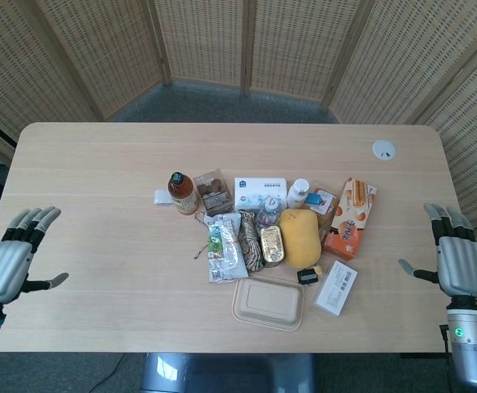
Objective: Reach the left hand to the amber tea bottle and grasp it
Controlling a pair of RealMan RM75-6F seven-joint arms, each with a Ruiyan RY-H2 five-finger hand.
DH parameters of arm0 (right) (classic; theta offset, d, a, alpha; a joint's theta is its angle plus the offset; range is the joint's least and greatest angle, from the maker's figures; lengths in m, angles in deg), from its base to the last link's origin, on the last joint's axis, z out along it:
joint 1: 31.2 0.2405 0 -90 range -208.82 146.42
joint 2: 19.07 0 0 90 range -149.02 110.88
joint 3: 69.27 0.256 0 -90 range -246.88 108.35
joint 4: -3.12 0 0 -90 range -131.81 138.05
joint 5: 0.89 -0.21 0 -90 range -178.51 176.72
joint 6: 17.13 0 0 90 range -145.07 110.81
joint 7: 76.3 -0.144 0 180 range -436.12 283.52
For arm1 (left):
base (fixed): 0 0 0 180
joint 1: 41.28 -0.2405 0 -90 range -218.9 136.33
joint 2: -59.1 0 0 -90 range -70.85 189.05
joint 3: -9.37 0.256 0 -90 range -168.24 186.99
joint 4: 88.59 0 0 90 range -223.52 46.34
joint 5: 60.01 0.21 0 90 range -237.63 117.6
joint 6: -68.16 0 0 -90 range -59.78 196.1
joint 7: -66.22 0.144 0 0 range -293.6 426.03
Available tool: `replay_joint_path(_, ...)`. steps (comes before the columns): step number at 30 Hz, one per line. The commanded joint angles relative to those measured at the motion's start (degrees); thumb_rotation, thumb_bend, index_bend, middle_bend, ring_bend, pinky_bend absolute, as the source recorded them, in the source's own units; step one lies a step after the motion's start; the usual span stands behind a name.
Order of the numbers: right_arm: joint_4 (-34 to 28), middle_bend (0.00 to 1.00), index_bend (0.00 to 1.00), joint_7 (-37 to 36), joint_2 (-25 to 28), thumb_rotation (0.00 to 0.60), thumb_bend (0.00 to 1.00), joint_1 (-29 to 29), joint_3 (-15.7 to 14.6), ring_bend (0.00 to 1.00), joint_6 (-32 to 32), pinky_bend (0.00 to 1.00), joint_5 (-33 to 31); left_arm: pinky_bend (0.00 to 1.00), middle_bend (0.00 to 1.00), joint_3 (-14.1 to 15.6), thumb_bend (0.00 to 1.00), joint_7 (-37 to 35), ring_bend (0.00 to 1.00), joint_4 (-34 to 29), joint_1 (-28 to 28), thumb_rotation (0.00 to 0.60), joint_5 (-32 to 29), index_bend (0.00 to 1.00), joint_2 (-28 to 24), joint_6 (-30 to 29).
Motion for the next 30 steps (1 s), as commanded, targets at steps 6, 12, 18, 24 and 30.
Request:
replay_joint_path(6, -0.1, 0.00, 0.00, -0.8, 0.8, 0.537, 0.00, -0.8, 0.0, 0.00, -0.2, 0.00, -0.8, 0.00, 0.00, -5.4, 0.17, -6.7, 0.00, 5.9, 9.0, 0.600, -11.4, 0.00, 5.6, 13.7)
replay_joint_path(12, -0.1, 0.00, 0.00, -2.7, 1.5, 0.537, 0.00, -2.1, -0.1, 0.00, -0.6, 0.00, -1.6, 0.00, 0.00, -8.6, 0.17, -10.5, 0.00, 10.6, 14.3, 0.600, -16.8, 0.00, 11.2, 20.4)
replay_joint_path(18, -0.2, 0.00, 0.00, -4.0, 2.5, 0.535, 0.00, -3.1, -0.1, 0.00, -1.1, 0.00, -2.1, 0.00, 0.00, -11.2, 0.17, -15.3, 0.00, 16.3, 19.0, 0.600, -20.3, 0.00, 17.9, 26.0)
replay_joint_path(24, -0.9, 0.00, 0.00, -5.1, 3.8, 0.537, 0.00, -4.2, -0.1, 0.00, -1.5, 0.00, -2.7, 0.00, 0.00, -13.0, 0.17, -18.6, 0.00, 23.6, 22.9, 0.600, -22.2, 0.00, 24.8, 29.8)
replay_joint_path(30, -1.6, 0.00, 0.00, -5.0, 4.7, 0.537, 0.00, -5.2, 0.2, 0.00, -2.5, 0.00, -3.8, 0.00, 0.00, -14.6, 0.16, -21.3, 0.00, 31.5, 26.6, 0.600, -23.5, 0.00, 30.9, 33.0)
